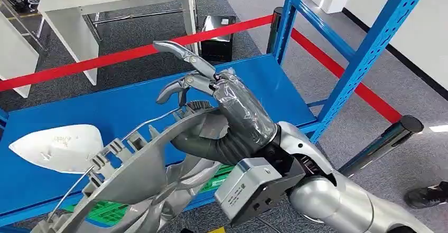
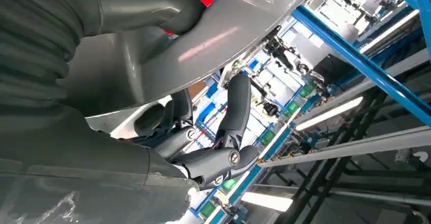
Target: Take the parts from the cabinet and place them on the table.
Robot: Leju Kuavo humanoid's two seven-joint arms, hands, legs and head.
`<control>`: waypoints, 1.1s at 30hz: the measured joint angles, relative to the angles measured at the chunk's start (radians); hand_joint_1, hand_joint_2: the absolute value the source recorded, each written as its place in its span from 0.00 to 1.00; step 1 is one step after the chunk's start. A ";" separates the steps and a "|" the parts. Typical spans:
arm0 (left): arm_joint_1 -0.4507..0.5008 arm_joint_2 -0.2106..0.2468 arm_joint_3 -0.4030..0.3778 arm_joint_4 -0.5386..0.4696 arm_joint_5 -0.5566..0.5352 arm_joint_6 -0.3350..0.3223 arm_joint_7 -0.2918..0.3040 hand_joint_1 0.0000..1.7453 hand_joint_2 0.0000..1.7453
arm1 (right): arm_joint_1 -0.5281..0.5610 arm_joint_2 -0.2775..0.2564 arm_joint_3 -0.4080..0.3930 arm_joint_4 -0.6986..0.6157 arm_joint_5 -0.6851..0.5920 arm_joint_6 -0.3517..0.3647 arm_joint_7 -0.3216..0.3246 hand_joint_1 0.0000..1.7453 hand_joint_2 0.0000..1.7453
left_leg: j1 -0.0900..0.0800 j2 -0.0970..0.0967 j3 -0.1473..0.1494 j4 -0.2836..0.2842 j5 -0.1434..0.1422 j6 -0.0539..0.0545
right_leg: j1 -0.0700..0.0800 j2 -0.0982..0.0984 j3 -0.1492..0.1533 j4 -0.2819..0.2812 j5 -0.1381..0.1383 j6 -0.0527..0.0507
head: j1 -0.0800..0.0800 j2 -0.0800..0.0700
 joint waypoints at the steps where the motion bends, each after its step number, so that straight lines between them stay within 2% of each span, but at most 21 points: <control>1: 0.000 0.000 0.004 0.000 0.000 -0.010 0.000 0.00 1.00 | 0.000 0.000 0.000 0.000 -0.002 0.000 0.000 1.00 1.00 | 0.000 0.000 0.000 0.000 0.000 0.000 | 0.000 0.000 0.000 0.000 0.000 0.000 | 0.000 0.000; 4: 0.000 0.000 0.007 0.000 0.006 -0.028 0.001 0.00 1.00 | 0.000 0.000 0.000 0.000 -0.006 0.000 0.000 1.00 1.00 | 0.000 0.000 0.000 0.000 0.000 0.000 | 0.000 0.000 0.000 0.000 0.000 0.000 | 0.000 0.000; 27: 0.002 0.001 0.022 0.000 0.025 -0.027 -0.006 0.00 1.00 | 0.000 0.000 0.011 0.000 -0.016 -0.005 -0.003 1.00 1.00 | -0.002 0.000 0.000 0.001 0.000 0.000 | -0.003 0.000 0.000 -0.001 0.001 0.001 | 0.000 0.000; 30: 0.003 0.002 0.029 0.000 0.035 -0.027 -0.010 0.00 1.00 | 0.000 0.000 0.016 0.001 -0.019 -0.004 -0.003 1.00 1.00 | -0.005 0.000 -0.001 0.003 -0.001 0.002 | -0.006 0.000 0.000 -0.001 0.002 0.003 | 0.000 0.000; 33: 0.003 0.003 0.031 0.000 0.039 -0.027 -0.012 0.00 1.00 | 0.000 0.000 0.016 0.001 -0.021 -0.004 -0.003 1.00 1.00 | -0.008 0.000 -0.003 0.006 -0.001 0.008 | -0.009 0.000 -0.001 -0.002 0.005 0.008 | 0.000 0.000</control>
